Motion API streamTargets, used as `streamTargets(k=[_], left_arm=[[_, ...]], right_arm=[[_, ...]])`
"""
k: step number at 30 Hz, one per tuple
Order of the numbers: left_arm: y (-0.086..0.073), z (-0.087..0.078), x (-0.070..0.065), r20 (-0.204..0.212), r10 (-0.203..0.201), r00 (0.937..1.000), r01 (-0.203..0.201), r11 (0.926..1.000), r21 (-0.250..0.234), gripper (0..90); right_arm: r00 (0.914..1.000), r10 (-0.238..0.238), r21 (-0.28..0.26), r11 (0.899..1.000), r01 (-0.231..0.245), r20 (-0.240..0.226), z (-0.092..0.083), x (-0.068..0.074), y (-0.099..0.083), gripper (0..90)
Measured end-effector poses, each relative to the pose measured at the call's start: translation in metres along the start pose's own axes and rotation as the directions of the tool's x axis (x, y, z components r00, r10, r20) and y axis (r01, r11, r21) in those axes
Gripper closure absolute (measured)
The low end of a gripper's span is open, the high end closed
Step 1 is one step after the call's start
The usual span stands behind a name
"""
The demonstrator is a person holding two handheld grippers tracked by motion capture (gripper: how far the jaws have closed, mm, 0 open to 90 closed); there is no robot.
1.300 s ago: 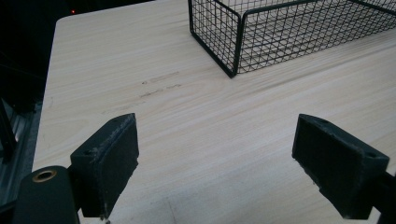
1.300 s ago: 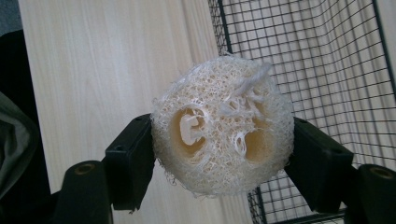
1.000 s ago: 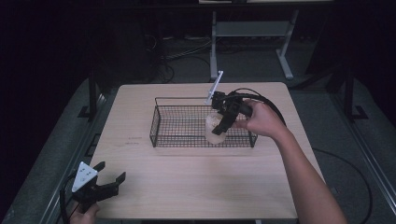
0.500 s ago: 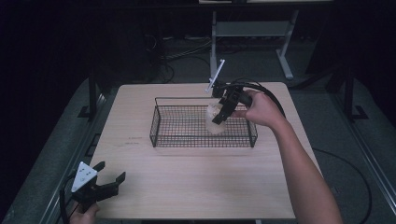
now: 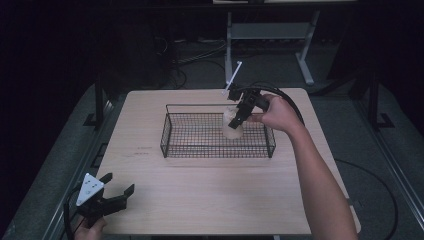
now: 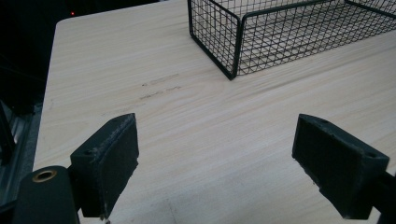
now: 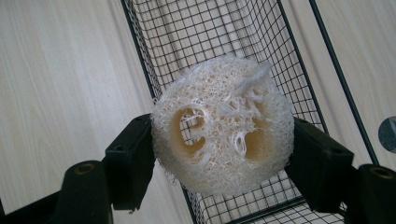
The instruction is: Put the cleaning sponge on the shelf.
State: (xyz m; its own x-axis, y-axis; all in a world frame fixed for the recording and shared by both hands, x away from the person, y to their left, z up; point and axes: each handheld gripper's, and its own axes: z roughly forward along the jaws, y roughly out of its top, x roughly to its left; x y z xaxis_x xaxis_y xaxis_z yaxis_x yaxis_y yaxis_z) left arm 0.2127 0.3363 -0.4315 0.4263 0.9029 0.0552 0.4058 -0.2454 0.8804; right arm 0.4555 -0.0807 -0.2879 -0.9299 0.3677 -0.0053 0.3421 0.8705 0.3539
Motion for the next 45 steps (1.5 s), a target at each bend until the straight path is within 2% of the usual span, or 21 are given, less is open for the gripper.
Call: streamTargets(k=[10,15,28,33,45], left_arm=[[0.000,0.000,0.000,0.000,0.002,1.0000,-0.002,1.0000,0.001,13.8],[0.000,0.000,-0.001,0.001,0.000,1.0000,0.000,1.0000,-0.001,13.8],[0.001,0.001,-0.002,0.007,0.008,0.9999,-0.008,1.0000,-0.001,13.8],[0.001,0.001,-0.003,0.007,0.008,0.9999,-0.008,1.0000,0.003,13.8],[0.001,0.001,-0.003,0.006,0.007,1.0000,-0.007,1.0000,0.004,13.8]], right_arm=[[0.9997,0.021,0.016,1.000,-0.021,-0.008,0.017,-0.010,0.002,28.8],[0.9985,0.052,0.017,0.999,-0.052,-0.020,0.029,-0.017,-0.003,28.9],[0.9951,0.093,0.035,0.995,-0.092,-0.033,0.050,-0.024,-0.013,28.8],[0.9942,0.100,0.043,0.994,-0.098,-0.040,0.061,-0.026,-0.016,28.8],[0.9931,0.104,0.051,0.994,-0.101,-0.055,0.074,-0.027,-0.020,28.7]])
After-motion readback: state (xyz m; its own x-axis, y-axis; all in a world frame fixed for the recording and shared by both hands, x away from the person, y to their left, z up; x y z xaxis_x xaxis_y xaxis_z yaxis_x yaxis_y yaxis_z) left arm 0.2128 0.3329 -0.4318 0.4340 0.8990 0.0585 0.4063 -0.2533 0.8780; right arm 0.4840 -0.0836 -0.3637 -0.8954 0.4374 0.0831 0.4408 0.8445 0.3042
